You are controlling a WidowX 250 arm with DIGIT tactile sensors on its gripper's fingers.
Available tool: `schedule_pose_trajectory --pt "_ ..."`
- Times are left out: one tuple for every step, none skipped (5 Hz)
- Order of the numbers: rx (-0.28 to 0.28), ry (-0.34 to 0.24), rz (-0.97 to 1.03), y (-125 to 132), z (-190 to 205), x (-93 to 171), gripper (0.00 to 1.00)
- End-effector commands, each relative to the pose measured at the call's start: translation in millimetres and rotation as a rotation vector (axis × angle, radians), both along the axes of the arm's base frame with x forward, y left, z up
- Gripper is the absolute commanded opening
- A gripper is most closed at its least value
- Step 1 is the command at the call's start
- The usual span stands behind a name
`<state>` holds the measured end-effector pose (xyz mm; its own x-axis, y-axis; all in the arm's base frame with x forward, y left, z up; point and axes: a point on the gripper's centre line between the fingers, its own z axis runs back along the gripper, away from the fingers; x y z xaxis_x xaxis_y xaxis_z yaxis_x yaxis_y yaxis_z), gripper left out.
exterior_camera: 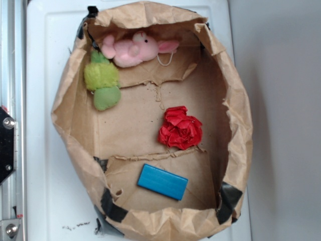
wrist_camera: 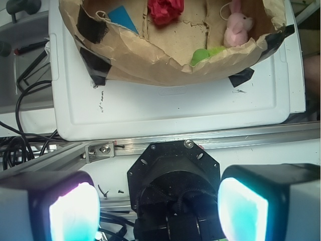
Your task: Grab the pink bunny.
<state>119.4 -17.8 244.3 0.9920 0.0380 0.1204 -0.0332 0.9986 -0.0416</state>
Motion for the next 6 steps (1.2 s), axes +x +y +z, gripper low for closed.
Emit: schedule_pose_trajectory --pt "0.0 0.0 0.0 0 0 0 1.0" --pt "0.035 0.016 0.081 28 -14 50 1.0" --pt "0.065 -0.02 0.114 47 -28 99 1.0" --pt "0.092 -0.061 0.042 65 -44 151 1.0" --pt "0.145 -0.107 -0.068 74 -61 176 1.0" --pt "0.175 -0.133 -0.162 79 -78 180 1.0"
